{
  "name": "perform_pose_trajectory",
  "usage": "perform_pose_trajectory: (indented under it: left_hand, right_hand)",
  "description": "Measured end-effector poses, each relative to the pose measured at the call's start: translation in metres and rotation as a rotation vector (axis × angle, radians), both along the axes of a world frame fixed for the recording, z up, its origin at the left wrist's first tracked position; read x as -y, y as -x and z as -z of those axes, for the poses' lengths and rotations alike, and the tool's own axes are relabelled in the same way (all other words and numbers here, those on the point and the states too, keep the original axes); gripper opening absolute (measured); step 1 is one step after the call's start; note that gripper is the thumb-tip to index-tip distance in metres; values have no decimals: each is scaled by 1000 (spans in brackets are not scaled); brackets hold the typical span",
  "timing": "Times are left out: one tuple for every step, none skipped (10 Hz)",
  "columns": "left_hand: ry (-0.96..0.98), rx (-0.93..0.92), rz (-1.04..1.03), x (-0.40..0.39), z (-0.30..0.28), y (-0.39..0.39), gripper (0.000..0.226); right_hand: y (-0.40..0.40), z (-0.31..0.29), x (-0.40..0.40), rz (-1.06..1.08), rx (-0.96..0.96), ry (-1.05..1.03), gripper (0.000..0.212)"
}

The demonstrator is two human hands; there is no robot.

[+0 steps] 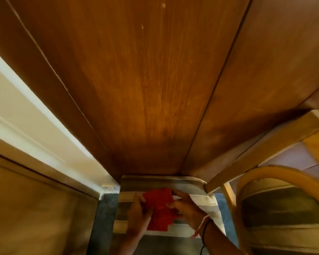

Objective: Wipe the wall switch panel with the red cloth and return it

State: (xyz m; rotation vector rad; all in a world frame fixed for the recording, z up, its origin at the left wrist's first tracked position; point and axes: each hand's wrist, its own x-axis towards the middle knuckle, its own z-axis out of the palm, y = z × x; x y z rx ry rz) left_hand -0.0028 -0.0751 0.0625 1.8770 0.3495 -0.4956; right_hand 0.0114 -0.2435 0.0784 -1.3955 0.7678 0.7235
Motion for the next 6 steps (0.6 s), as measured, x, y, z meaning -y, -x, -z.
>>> perform_pose_trajectory:
  left_hand:
    - [-25, 4, -27, 0, 44, 18, 3]
    - [-59, -58, 47, -1, 74, 29, 13]
    - [-195, -87, 259, -3, 90, 39, 29]
    - [-252, -103, 423, -8, 97, 48, 42]
    - [-294, -67, 508, -16, 99, 48, 48]
    - [-276, -99, 537, -21, 93, 42, 56]
  right_hand:
    - [10, 38, -8, -20, -83, -1, 35]
    - [24, 72, -15, -40, -147, 19, 38]
    - [43, 95, -20, -1, -190, 12, 35]
    - [55, 109, -24, 36, -196, 8, 41]
    - [57, 118, -26, -10, -175, 28, 43]
    - [59, 118, -31, -28, -95, 105, 46]
